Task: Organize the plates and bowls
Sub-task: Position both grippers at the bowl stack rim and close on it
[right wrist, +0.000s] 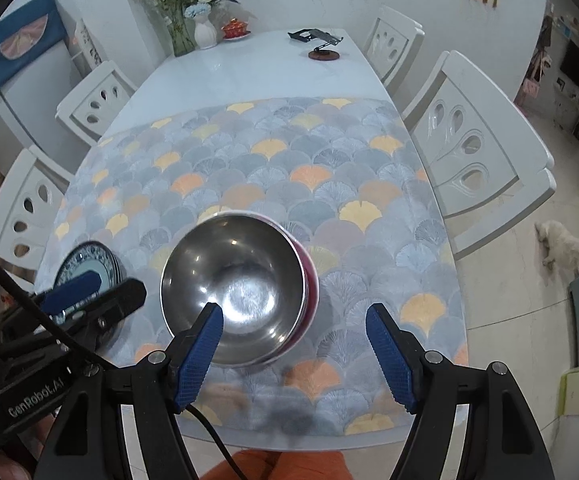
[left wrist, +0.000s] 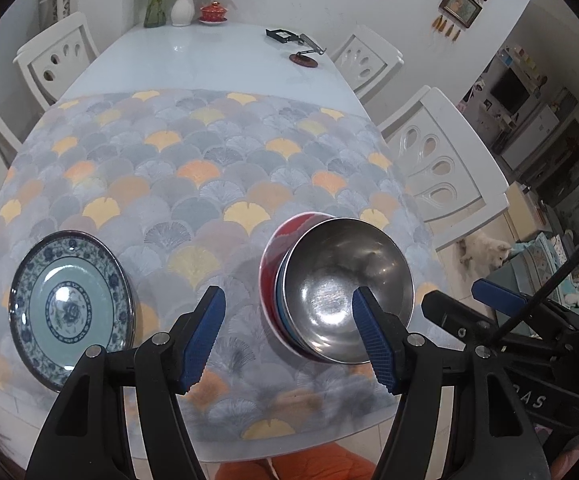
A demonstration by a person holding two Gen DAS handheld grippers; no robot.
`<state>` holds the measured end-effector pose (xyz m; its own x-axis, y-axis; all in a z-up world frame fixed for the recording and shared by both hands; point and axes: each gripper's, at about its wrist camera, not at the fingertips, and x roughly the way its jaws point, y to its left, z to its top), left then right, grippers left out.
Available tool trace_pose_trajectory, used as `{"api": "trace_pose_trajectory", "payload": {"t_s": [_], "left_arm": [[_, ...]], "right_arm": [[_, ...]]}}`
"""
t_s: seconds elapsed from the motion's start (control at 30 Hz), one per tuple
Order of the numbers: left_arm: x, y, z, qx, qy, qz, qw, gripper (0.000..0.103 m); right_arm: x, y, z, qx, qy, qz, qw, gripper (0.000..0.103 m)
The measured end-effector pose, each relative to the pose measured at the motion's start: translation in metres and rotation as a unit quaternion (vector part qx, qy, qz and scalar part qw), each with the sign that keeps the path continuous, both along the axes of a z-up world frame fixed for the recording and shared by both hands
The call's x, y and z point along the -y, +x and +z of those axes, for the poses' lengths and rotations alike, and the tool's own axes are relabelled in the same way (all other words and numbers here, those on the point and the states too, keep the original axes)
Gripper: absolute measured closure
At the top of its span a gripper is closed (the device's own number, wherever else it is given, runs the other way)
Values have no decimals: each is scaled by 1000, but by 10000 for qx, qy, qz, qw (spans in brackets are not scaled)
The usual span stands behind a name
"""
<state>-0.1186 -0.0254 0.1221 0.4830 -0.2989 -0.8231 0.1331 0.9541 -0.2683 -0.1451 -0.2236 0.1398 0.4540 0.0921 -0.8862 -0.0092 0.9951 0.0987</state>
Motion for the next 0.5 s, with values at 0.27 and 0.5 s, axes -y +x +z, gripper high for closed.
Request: {"api": "trace_pose_trajectory", "payload": {"t_s": [0.27, 0.5], "left_arm": [[8, 8, -10, -126, 66, -41, 9999, 39], [9, 27, -43, -772, -434, -36, 9961, 39]], "right_arm": [[8, 13, -10, -229, 88, 104, 9996, 32], [18, 31, -41, -462, 131, 376, 9981, 31]]}}
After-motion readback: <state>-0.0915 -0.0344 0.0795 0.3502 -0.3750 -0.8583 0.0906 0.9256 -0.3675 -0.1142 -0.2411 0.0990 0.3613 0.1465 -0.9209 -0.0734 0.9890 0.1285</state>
